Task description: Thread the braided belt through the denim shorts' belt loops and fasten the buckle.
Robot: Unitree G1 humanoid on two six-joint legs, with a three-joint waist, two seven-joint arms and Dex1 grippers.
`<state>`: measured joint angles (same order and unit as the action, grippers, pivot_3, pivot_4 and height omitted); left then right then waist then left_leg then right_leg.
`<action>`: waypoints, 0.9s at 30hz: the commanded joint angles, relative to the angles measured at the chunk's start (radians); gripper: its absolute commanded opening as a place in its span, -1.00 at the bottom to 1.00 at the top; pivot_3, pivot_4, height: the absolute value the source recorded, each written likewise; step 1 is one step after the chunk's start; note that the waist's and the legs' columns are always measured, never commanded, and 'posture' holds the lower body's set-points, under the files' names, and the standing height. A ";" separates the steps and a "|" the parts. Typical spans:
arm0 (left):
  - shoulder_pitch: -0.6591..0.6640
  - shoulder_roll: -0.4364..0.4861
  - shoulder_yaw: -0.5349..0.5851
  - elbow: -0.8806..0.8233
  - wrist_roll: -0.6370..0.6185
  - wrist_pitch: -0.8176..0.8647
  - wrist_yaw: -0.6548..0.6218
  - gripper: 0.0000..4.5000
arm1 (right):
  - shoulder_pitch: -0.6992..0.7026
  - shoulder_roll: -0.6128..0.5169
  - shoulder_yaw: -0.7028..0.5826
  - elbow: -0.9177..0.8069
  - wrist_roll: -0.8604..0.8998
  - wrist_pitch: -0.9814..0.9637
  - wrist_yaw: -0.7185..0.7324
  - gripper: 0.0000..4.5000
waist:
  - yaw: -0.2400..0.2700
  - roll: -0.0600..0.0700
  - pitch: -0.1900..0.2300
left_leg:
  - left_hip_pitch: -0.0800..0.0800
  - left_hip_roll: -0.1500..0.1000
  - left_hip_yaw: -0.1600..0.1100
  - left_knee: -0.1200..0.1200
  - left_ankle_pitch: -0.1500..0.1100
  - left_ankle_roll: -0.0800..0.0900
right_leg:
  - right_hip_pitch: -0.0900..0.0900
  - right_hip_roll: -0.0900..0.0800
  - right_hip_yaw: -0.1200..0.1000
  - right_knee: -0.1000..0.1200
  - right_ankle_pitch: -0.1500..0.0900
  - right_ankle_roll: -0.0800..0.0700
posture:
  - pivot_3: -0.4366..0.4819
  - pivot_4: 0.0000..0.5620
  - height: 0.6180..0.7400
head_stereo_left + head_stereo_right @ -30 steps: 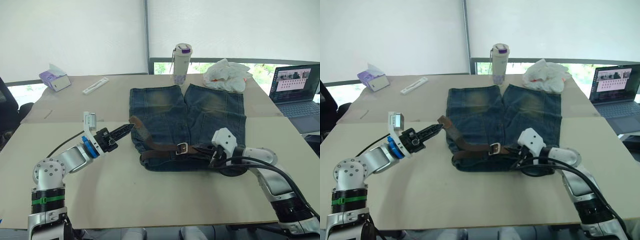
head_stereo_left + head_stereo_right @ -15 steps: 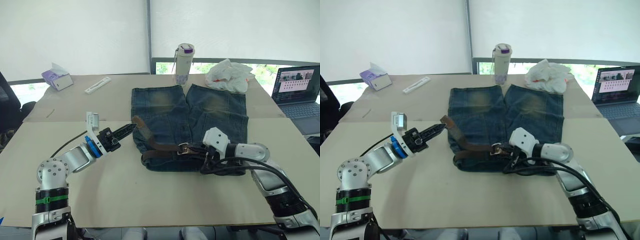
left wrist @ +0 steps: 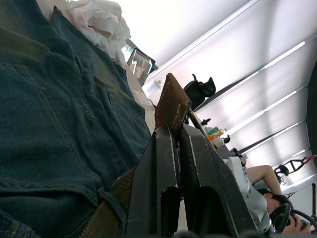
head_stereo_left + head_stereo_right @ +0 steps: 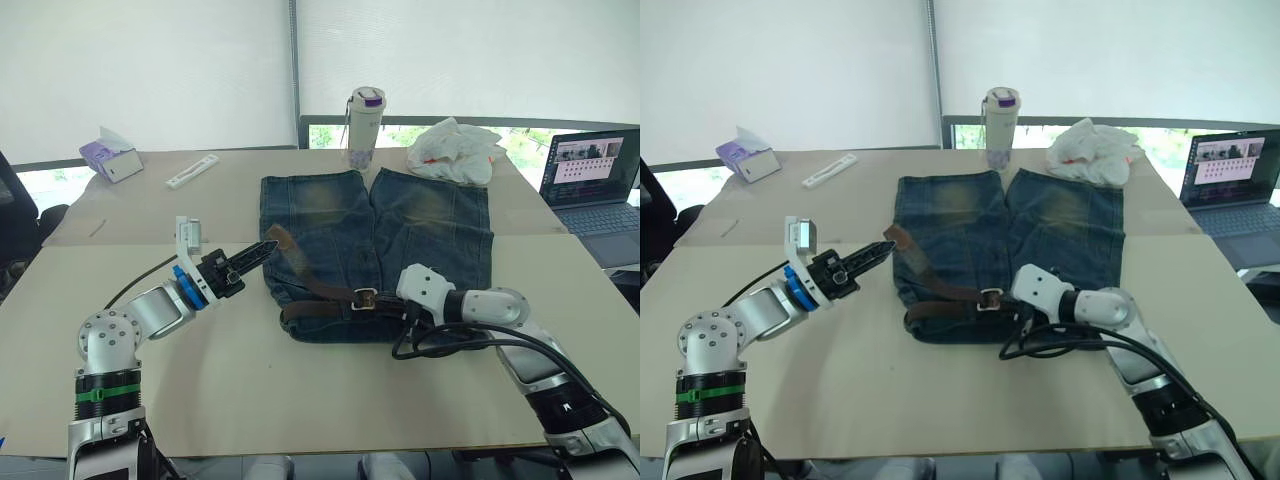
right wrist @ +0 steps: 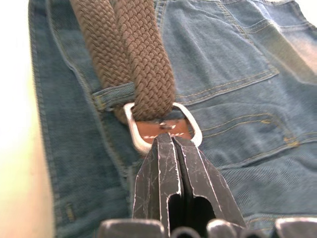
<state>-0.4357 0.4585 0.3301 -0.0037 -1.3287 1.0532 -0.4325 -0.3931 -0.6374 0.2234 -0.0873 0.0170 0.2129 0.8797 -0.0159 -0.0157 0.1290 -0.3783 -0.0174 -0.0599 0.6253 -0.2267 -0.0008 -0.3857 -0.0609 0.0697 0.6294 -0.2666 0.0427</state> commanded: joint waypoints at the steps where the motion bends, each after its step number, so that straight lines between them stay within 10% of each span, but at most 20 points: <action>1: -0.022 -0.003 0.000 -0.040 -0.012 0.005 0.001 -1.00 | -0.020 -0.005 0.008 0.003 -0.027 -0.007 -0.002 -0.99 | 0.001 0.000 0.000 | 0.000 0.000 0.000 0.000 0.000 0.000 | 0.000 0.000 0.000 0.000 0.000 0.000 | -0.05 -0.47 1.00; 27: -0.005 0.027 -0.002 -0.011 0.079 -0.020 -0.069 -1.00 | -0.089 0.046 0.015 0.075 -0.010 -0.053 0.069 -0.99 | -0.001 0.000 0.000 | 0.001 0.000 0.000 0.000 0.000 0.000 | 0.000 0.000 0.000 0.000 0.000 0.000 | -0.05 -0.47 1.00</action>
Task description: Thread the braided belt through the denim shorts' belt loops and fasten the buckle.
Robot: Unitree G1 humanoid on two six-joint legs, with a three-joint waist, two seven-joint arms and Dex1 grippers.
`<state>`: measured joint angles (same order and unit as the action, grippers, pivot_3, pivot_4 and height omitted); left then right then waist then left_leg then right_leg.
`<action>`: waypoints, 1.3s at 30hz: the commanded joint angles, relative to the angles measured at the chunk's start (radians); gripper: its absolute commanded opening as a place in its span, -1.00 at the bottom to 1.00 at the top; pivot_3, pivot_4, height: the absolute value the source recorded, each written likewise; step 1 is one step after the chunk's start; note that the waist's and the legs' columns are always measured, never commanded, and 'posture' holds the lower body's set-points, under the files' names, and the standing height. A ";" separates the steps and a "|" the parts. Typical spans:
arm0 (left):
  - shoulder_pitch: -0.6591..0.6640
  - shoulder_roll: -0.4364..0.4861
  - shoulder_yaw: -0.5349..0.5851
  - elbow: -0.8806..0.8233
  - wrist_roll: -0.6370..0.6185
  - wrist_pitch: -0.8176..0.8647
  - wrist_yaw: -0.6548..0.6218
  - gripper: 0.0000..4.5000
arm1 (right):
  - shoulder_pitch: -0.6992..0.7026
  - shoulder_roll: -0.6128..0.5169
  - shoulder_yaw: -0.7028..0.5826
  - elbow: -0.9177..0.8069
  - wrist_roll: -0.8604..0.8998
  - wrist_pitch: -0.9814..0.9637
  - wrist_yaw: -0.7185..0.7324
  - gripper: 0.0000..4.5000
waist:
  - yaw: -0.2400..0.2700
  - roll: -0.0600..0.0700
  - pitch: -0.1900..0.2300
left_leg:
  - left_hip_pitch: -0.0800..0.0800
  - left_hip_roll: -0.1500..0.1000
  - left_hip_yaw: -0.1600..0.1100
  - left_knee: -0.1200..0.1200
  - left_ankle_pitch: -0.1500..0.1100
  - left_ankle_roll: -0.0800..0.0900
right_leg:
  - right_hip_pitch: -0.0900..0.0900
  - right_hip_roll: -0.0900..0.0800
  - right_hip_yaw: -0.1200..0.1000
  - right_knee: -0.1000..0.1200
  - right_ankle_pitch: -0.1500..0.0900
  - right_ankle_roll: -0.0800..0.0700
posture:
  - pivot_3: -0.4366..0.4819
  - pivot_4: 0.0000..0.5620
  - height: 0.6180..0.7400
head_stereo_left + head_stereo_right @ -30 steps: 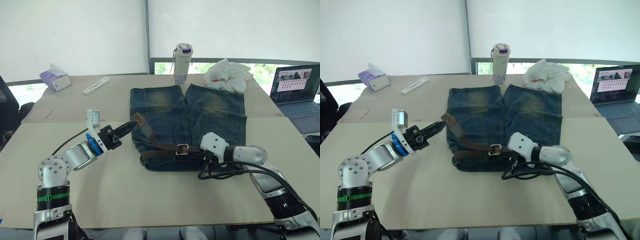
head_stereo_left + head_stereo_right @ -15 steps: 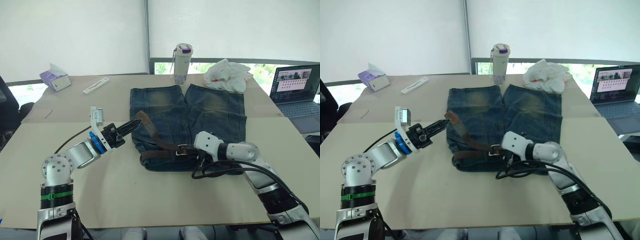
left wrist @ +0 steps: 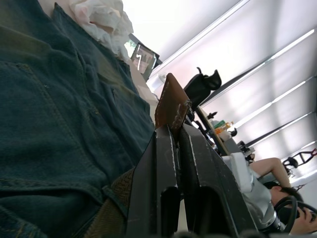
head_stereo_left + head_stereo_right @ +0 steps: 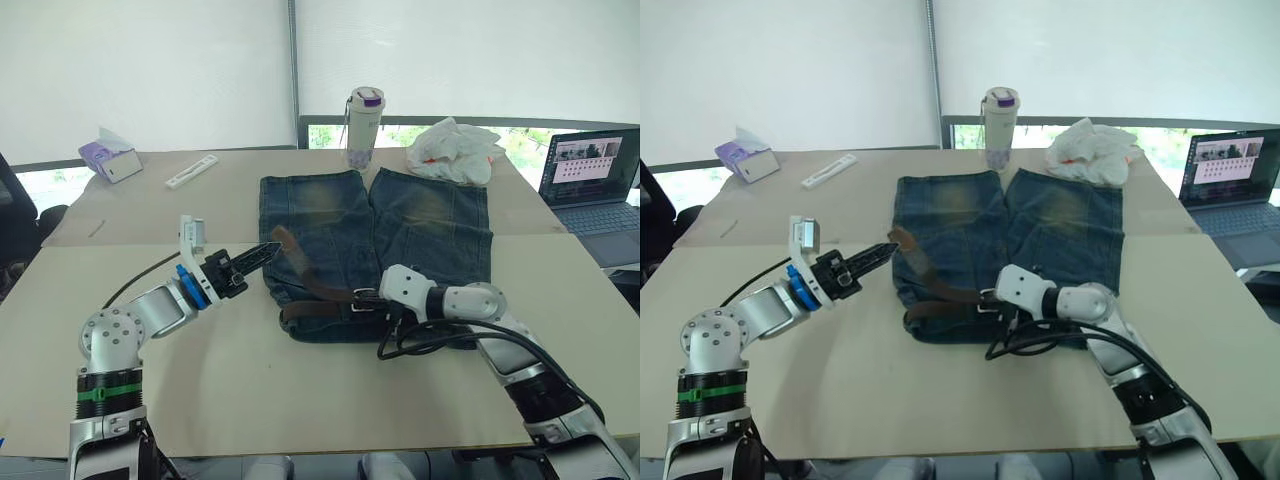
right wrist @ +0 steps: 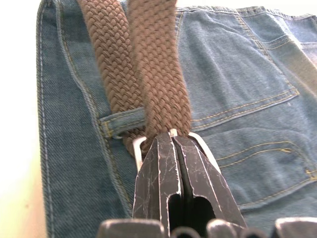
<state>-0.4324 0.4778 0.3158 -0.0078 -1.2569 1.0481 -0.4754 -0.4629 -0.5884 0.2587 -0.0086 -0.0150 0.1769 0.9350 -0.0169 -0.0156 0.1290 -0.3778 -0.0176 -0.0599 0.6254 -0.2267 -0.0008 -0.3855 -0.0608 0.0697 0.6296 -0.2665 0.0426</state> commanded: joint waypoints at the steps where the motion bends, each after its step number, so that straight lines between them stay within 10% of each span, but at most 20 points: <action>1: -0.010 0.005 0.012 -0.006 0.011 -0.016 -0.030 -1.00 | -0.021 -0.003 -0.013 0.001 0.021 -0.018 0.024 -0.99 | 0.001 0.000 0.000 | 0.000 0.000 0.000 0.000 0.000 0.000 | 0.000 0.000 0.000 0.000 0.000 0.000 | -0.05 -0.47 1.00; 22: -0.081 -0.004 -0.010 0.041 0.154 -0.087 -0.122 -1.00 | -0.035 -0.020 0.028 0.136 -0.003 -0.002 0.125 -0.99 | 0.003 0.000 0.000 | 0.001 0.000 0.000 0.000 0.000 0.000 | 0.001 0.000 0.000 0.000 0.000 0.000 | -0.05 -0.47 1.00; 39: -0.346 -0.110 -0.273 0.174 0.410 -0.243 -0.455 -1.00 | -0.065 -0.012 0.058 0.209 -0.042 0.098 0.115 -0.99 | 0.002 -0.001 -0.001 | 0.009 0.000 0.002 0.000 0.000 0.000 | 0.013 0.000 -0.002 -0.004 0.000 0.001 | -0.05 -0.47 1.00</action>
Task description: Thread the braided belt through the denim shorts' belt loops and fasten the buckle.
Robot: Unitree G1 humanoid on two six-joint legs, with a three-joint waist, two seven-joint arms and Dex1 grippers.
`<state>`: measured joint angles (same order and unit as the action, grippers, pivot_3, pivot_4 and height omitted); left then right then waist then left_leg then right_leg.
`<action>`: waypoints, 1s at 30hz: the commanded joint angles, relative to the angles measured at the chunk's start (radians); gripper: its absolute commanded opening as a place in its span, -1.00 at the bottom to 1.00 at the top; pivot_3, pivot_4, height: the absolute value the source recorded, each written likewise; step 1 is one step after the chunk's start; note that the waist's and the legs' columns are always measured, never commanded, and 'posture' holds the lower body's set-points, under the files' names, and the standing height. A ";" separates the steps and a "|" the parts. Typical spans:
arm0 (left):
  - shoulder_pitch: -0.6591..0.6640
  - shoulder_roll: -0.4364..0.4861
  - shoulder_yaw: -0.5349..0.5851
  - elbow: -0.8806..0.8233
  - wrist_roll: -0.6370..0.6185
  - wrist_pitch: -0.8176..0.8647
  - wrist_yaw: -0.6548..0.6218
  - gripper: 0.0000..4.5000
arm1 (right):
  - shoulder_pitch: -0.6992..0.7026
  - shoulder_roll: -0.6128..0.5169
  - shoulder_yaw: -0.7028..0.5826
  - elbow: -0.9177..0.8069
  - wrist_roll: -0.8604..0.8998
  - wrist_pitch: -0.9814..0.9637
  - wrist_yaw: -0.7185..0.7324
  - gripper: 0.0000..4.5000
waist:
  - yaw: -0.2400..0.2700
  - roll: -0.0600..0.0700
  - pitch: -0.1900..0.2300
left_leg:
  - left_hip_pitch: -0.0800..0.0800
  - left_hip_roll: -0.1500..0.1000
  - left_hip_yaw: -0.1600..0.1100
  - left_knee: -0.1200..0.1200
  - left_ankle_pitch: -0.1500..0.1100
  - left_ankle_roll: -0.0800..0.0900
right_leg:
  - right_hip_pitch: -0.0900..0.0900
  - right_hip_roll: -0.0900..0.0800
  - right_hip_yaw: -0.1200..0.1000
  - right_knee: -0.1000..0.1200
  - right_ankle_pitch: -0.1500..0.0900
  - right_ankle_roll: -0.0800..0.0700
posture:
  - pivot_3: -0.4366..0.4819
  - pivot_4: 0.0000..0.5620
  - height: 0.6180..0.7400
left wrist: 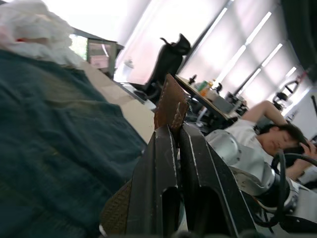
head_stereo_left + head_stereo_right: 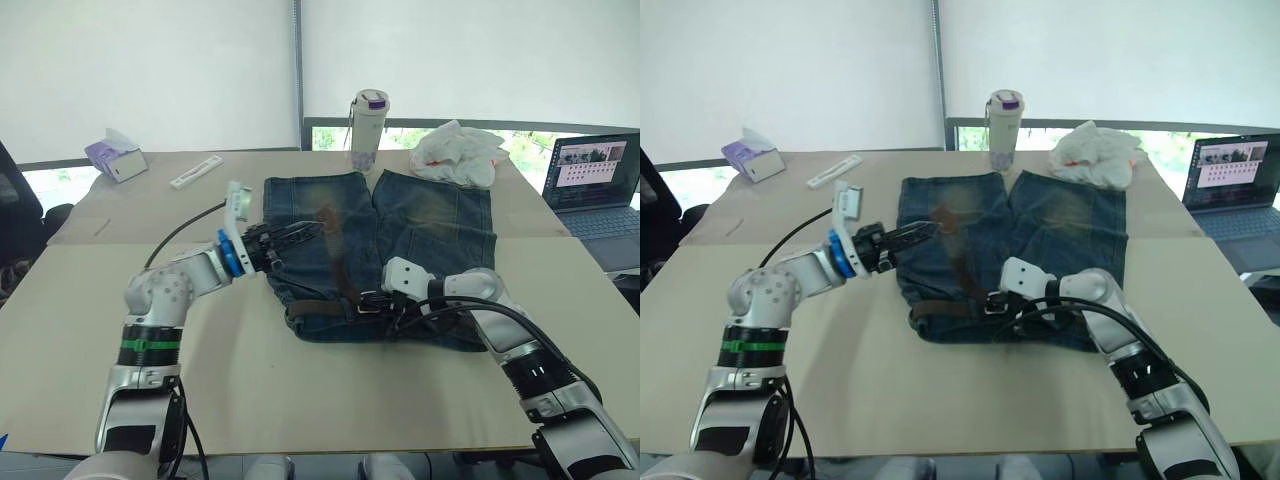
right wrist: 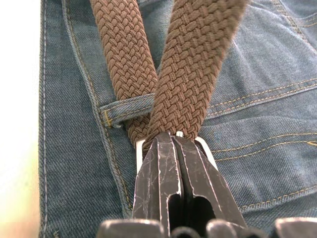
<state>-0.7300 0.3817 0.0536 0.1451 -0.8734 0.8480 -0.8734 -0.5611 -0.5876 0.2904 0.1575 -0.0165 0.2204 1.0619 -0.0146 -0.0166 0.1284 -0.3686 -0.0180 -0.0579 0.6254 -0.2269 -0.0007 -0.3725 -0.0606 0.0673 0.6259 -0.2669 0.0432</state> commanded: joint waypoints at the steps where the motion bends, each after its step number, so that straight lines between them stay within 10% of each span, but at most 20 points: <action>1: -0.068 -0.026 -0.013 0.037 0.030 -0.048 -0.072 -1.00 | 0.035 -0.013 0.027 0.042 -0.042 0.059 -0.017 -0.99 | -0.001 0.000 0.000 | 0.000 0.000 0.001 0.000 0.000 0.000 | 0.001 0.000 0.000 0.000 0.000 0.000 | -0.05 -0.47 1.00; 13: -0.169 -0.084 -0.129 0.065 0.103 -0.066 -0.316 -1.00 | 0.046 0.001 0.039 0.053 -0.037 0.088 -0.031 -0.99 | -0.003 0.000 0.000 | 0.000 0.000 0.002 0.001 0.000 0.000 | 0.001 0.000 -0.001 0.000 -0.001 0.001 | -0.05 -0.47 1.00; 30: -0.111 -0.202 -0.130 -0.141 -0.011 0.120 -0.297 -1.00 | 0.056 0.033 0.067 0.089 -0.054 0.095 -0.044 -0.99 | -0.008 0.000 0.000 | 0.000 0.000 0.000 0.001 0.000 0.000 | 0.002 0.001 -0.001 0.000 -0.001 0.001 | -0.05 -0.47 1.00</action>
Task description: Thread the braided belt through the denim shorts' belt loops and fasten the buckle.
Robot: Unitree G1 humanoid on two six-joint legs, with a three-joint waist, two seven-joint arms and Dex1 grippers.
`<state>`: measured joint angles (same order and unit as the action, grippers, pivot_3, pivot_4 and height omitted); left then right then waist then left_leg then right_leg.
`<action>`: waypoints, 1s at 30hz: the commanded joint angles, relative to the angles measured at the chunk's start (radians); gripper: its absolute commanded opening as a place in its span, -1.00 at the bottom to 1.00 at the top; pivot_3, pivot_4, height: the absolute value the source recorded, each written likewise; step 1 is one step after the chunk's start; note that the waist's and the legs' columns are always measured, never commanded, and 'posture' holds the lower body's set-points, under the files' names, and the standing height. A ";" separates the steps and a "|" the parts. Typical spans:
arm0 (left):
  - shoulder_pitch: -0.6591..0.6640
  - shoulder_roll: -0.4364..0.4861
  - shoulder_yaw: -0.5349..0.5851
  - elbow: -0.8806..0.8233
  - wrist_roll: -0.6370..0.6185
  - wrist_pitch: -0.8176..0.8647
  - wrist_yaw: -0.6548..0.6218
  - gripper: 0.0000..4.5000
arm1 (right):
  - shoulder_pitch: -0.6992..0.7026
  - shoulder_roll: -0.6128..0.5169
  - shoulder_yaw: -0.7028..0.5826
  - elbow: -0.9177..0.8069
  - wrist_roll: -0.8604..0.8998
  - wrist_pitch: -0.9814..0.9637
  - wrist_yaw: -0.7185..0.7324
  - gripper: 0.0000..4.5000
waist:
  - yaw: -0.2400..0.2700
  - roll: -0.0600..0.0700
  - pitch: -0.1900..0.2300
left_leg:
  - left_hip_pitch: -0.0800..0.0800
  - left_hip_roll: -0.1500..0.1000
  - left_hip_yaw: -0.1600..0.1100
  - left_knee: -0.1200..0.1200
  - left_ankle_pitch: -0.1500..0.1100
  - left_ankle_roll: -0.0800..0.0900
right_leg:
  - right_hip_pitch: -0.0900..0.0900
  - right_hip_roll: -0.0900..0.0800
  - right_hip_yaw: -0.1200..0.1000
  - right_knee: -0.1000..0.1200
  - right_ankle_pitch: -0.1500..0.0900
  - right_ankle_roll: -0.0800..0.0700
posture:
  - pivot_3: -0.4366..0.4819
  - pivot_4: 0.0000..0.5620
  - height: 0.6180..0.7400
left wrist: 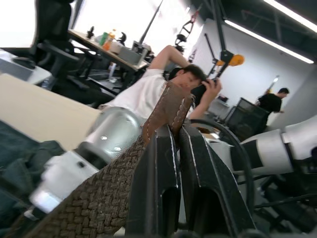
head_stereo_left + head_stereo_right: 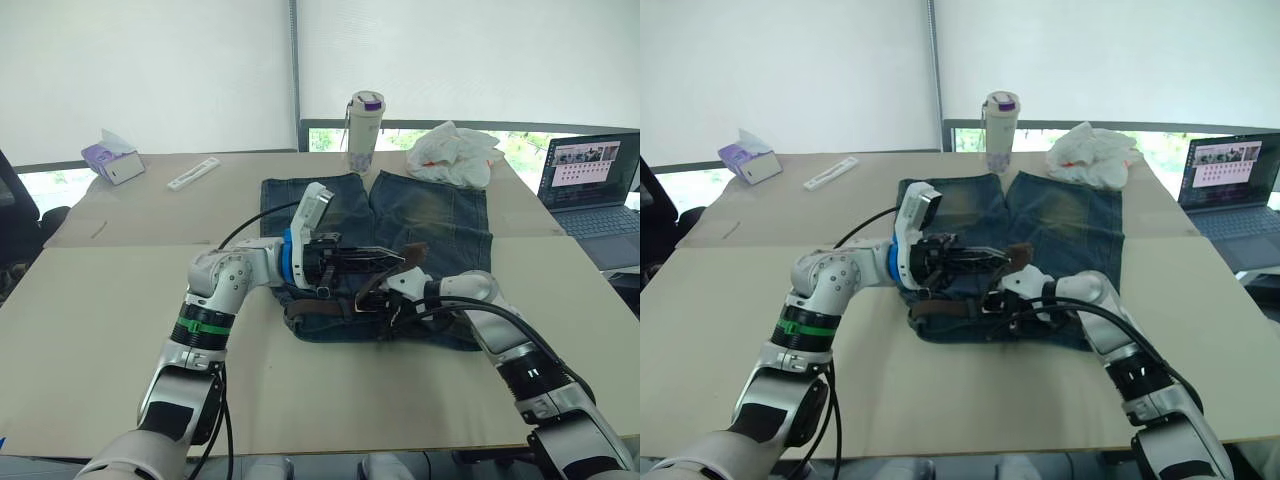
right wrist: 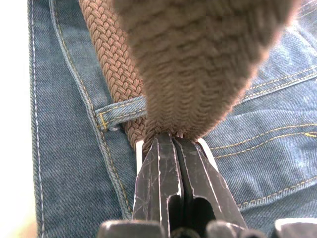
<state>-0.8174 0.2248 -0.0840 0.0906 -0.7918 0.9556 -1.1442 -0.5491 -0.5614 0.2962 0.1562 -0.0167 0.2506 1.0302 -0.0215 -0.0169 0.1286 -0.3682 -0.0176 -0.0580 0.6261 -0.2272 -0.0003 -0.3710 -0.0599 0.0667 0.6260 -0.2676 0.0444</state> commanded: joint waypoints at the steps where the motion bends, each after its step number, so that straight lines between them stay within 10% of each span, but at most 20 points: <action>1: -0.023 -0.055 0.011 -0.088 -0.102 0.026 -0.024 -1.00 | 0.043 0.011 0.060 0.092 -0.055 0.066 -0.017 -0.99 | -0.001 0.000 0.000 | 0.000 0.000 0.000 0.000 0.000 0.000 | 0.000 0.000 0.000 0.000 0.000 0.000 | -0.05 -0.47 1.00; 30: 0.006 -0.041 0.041 0.173 0.102 -0.168 0.050 -1.00 | 0.183 0.009 -0.138 -0.189 0.121 0.071 -0.096 -0.99 | 0.006 0.000 0.000 | -0.001 -0.001 -0.003 0.000 -0.001 -0.001 | 0.001 -0.001 0.000 -0.002 -0.001 0.001 | -0.05 -0.47 1.00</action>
<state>-0.8061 0.1890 -0.0410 0.2711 -0.7011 0.8097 -1.0861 -0.3872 -0.5395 0.1807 0.0053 0.0657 0.2953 0.9163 -0.0151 -0.0172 0.1288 -0.3688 -0.0181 -0.0609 0.6263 -0.2278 -0.0011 -0.3704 -0.0606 0.0671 0.6245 -0.2682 0.0454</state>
